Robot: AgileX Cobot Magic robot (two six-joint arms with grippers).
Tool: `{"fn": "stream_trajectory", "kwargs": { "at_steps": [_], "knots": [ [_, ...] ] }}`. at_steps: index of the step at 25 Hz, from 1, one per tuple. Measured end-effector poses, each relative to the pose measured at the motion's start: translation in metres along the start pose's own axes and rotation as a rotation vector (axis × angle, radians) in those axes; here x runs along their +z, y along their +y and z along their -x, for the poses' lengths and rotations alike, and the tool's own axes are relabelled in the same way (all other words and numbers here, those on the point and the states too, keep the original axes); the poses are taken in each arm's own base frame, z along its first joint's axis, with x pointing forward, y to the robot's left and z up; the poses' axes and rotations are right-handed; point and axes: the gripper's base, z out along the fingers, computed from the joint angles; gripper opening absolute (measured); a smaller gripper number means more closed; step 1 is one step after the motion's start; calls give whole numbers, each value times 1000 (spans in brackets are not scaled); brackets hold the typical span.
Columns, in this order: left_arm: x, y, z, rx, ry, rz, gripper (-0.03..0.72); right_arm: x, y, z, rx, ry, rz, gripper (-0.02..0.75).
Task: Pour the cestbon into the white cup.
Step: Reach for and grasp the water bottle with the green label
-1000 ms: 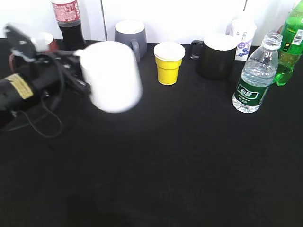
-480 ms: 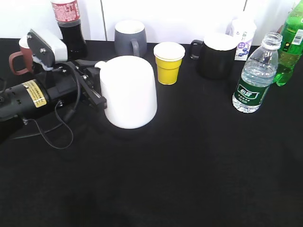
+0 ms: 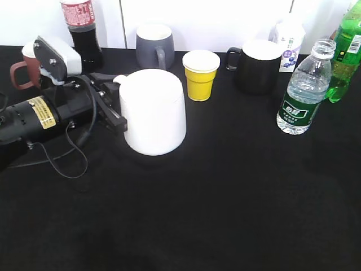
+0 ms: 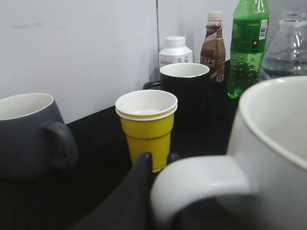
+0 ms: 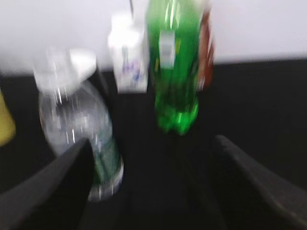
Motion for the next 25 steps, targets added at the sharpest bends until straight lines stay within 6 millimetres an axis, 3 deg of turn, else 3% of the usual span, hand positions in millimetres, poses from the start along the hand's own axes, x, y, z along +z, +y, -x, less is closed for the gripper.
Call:
{"fn": "stream_trajectory", "kwargs": {
  "at_steps": [4,7,16,25],
  "knots": [
    [0,0,-1,0,7,1,55,31,6,-29,-63,99,102,582],
    [0,0,-1,0,8,2,55,44,12,-37,-68,41,179,659],
    [0,1,-2,0,27,6,55,104,17,-61,-97,9,288,661],
    [0,1,-2,0,27,6,54,150,20,-61,-101,-74,342,634]
  ]
}}
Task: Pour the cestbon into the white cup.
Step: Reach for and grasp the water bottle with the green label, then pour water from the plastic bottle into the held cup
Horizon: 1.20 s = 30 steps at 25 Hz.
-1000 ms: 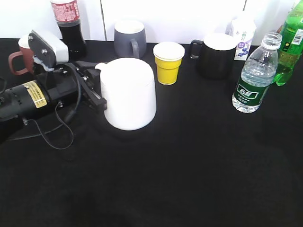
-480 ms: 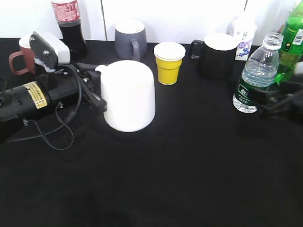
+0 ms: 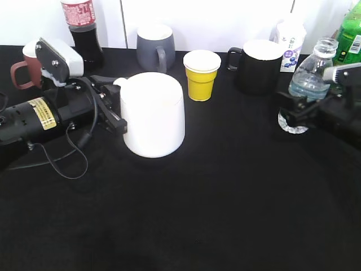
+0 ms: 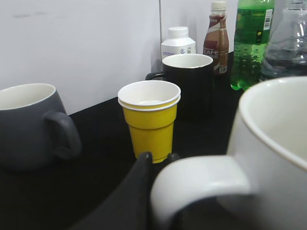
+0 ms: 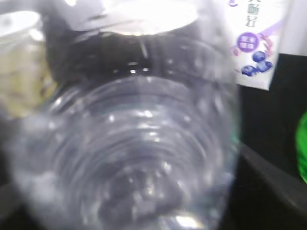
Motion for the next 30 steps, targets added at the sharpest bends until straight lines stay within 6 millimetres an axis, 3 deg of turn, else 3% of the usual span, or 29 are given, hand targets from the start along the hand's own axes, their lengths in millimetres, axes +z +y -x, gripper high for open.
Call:
{"fn": "stream_trajectory", "kwargs": {
  "at_steps": [3,5,14,17,22,25,30],
  "knots": [
    [0,0,0,0,0,0,54,6,0,0,-15,-9,29,580],
    [0,0,0,0,0,0,54,6,1,1,-17,-11,32,496],
    [0,-1,0,5,2,-8,54,6,2,1,-19,-34,54,494],
    [2,-15,-1,30,19,-110,54,5,9,4,-60,-34,120,494],
    [37,-60,13,118,55,-256,53,-8,23,46,-252,-153,208,494],
    [59,-81,17,148,60,-306,53,-20,32,75,-460,-251,232,493],
    [78,-87,42,86,-37,-244,53,-36,44,101,-809,-377,246,493]
  ]
}}
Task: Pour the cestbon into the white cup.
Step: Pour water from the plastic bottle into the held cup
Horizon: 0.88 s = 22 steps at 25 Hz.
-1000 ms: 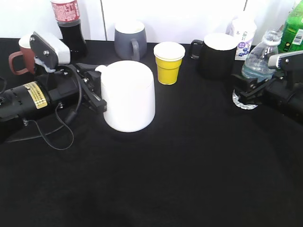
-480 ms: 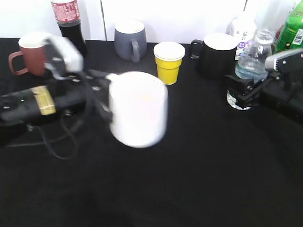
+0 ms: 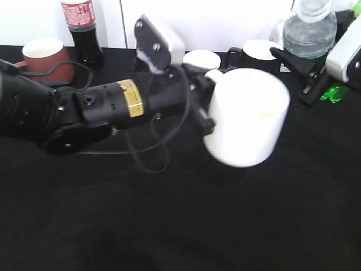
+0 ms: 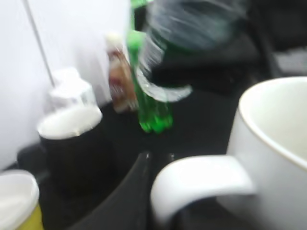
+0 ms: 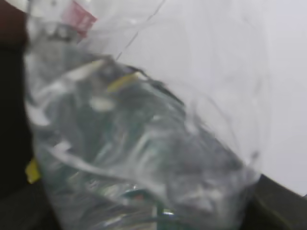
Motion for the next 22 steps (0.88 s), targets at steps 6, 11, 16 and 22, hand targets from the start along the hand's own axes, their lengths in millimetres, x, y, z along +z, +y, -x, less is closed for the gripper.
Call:
{"fn": "stream_trajectory", "kwargs": {
  "at_steps": [6,11,16,22],
  "knots": [
    [4,-10,1,-11,-6,-16,53,-2,-5,10,-307,-22,-14,492],
    [4,-10,3,-35,-23,-19,53,-2,-5,10,-484,-22,-16,492],
    [4,-10,3,-36,-25,-19,53,-2,-5,10,-661,-20,-18,492],
    [4,-10,2,-38,-11,-16,52,-2,-6,10,-726,-16,-27,492]
  ]
}}
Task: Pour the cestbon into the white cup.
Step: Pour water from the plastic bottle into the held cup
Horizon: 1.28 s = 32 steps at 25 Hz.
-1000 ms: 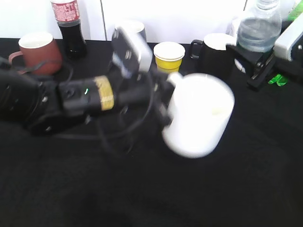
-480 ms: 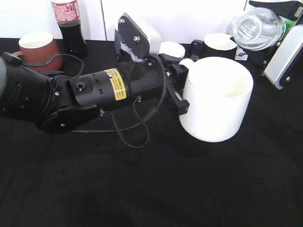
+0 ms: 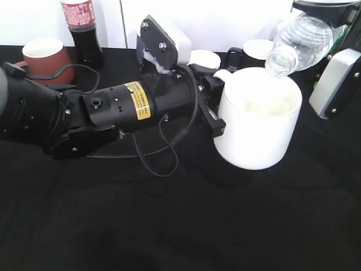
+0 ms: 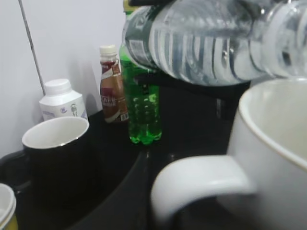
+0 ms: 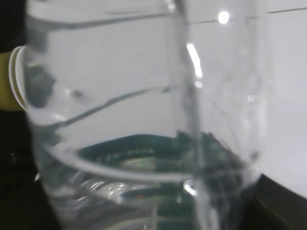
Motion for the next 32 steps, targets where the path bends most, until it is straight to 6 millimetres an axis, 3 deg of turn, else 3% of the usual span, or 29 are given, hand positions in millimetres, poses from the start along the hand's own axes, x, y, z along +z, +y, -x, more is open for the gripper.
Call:
{"fn": "stream_trajectory", "kwargs": {
  "at_steps": [8,32],
  "knots": [
    [0,3,-12,-4,99,26,52,0,-2,-2,-47,28,-20,492],
    [0,2,-12,-2,106,26,52,2,-8,-5,-159,45,-49,492]
  ]
}}
